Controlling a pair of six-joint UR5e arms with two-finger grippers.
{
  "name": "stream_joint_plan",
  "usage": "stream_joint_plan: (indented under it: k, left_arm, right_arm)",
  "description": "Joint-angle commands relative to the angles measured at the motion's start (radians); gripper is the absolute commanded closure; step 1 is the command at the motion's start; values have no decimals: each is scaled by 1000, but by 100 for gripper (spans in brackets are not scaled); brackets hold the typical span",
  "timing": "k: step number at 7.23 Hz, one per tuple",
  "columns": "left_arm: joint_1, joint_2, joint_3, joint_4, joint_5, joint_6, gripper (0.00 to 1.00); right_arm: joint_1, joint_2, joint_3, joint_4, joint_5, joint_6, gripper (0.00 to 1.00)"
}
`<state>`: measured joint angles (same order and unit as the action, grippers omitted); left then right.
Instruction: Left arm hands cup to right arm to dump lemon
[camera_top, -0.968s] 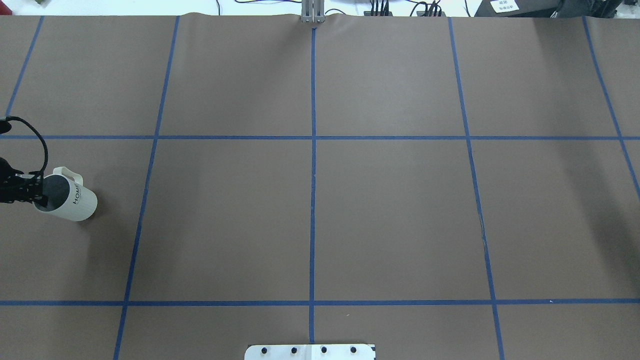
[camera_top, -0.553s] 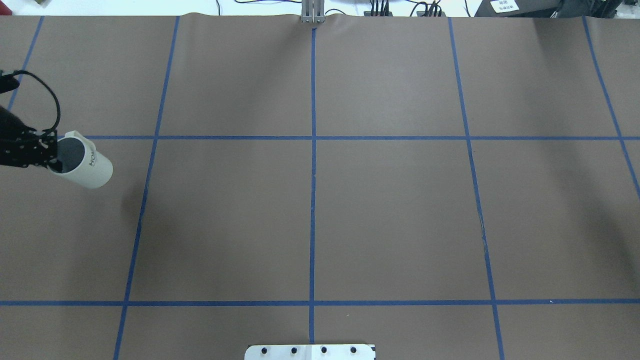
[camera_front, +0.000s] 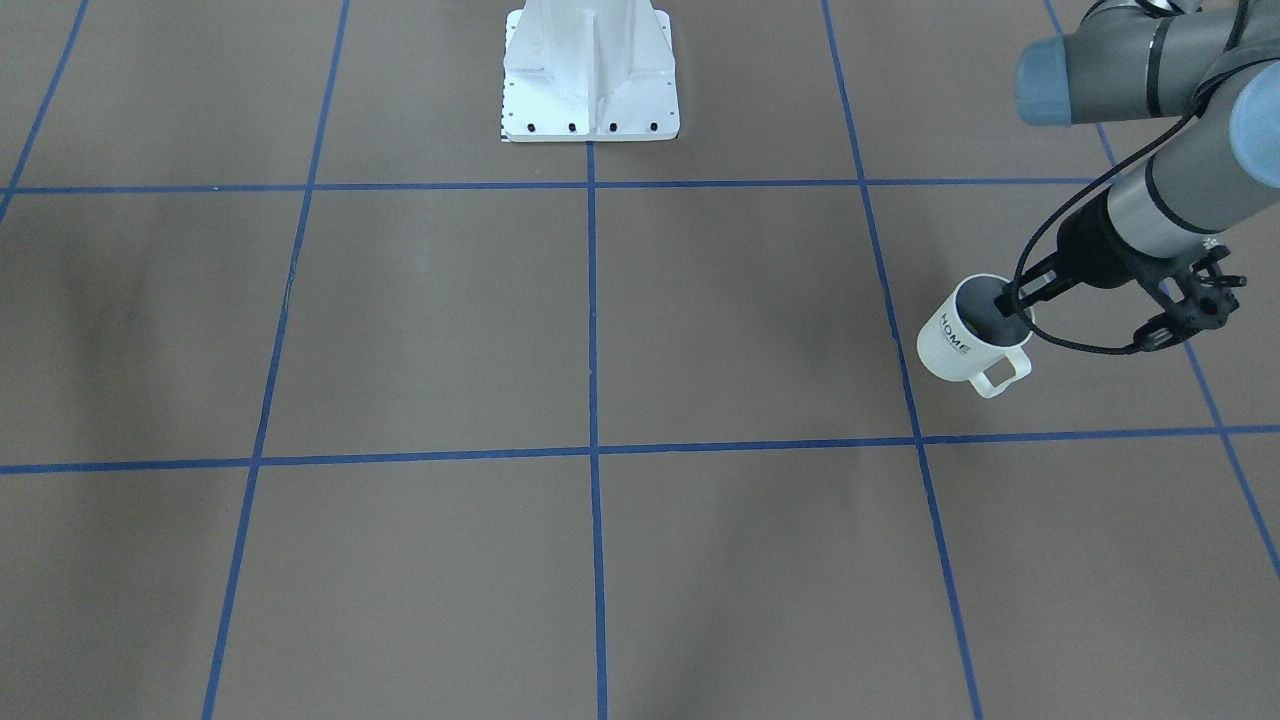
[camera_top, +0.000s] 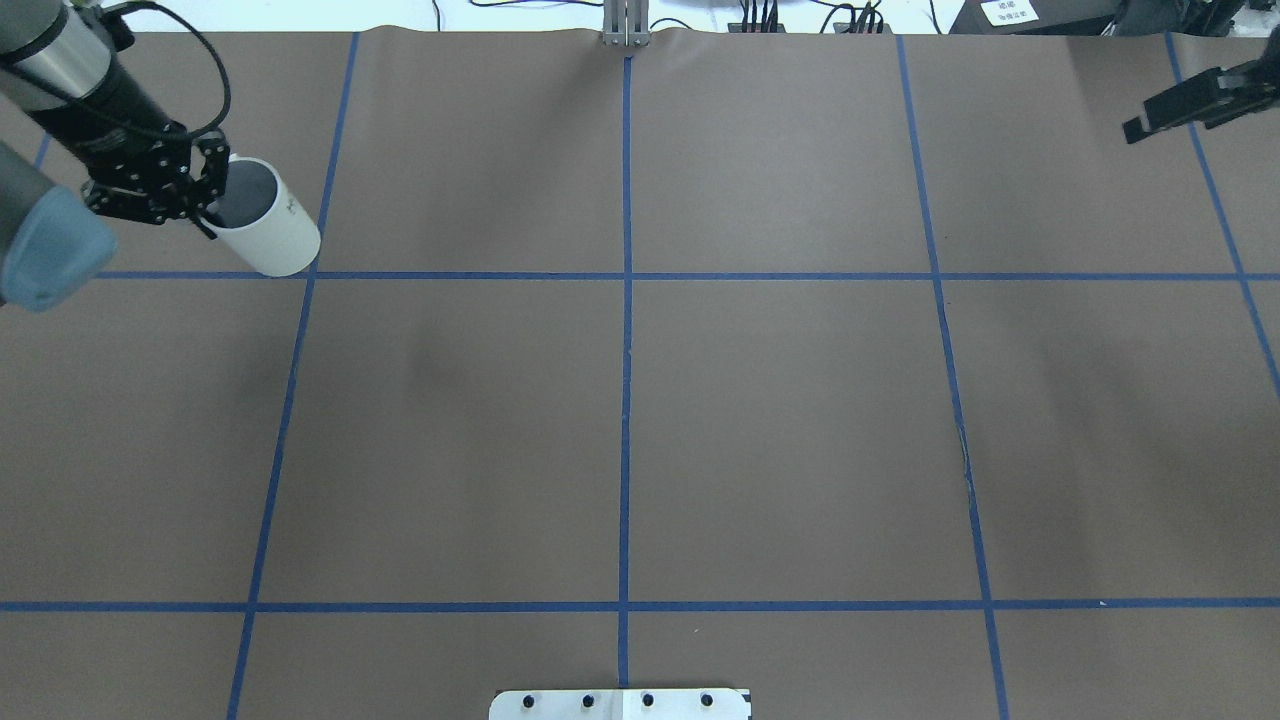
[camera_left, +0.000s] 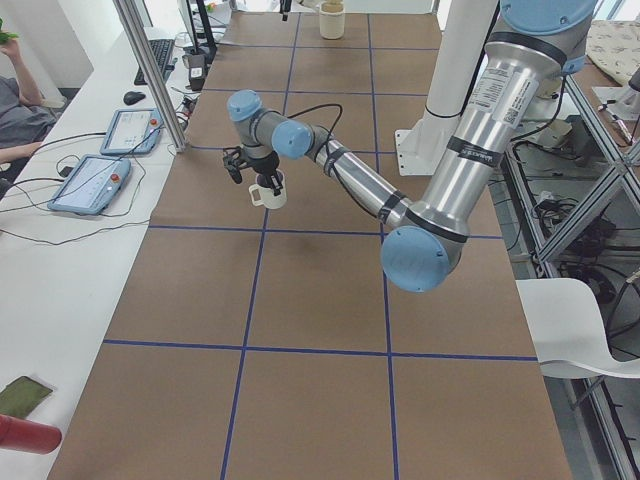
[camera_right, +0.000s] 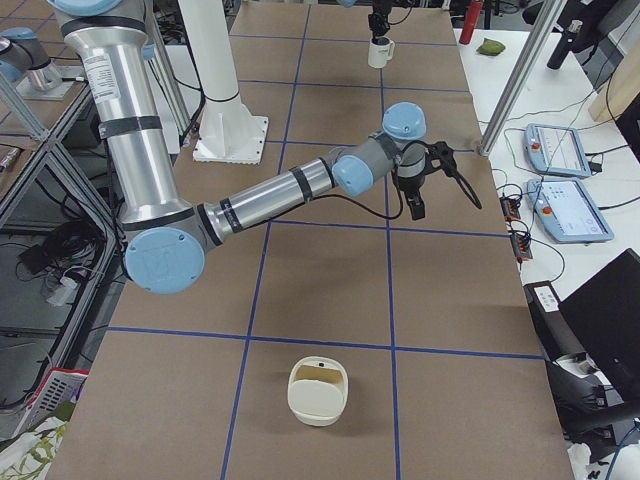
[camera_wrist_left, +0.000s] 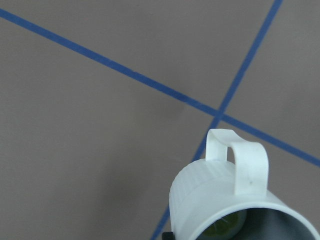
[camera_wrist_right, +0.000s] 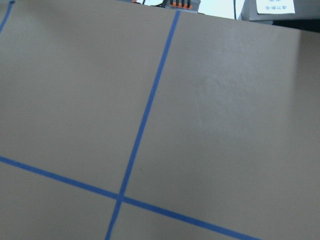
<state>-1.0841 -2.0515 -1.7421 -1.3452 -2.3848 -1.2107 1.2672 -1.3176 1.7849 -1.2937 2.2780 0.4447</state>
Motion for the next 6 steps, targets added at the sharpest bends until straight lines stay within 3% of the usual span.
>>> stream_joint_plan:
  k: [1, 2, 4, 6]
  left_arm:
    - [10, -174, 148, -5, -5, -223, 100]
    - [12, -202, 177, -8, -7, -281, 100]
    - [13, -269, 278, -137, -7, -489, 100]
    - [36, -317, 354, -250, -121, -654, 100]
  right_arm:
    - [-174, 60, 4, 280, -266, 136, 0]
    - [-271, 64, -1, 418, -349, 175, 0]
    - [-465, 81, 5, 573, -553, 170, 0]
    - [-709, 141, 1, 593, -873, 154, 0]
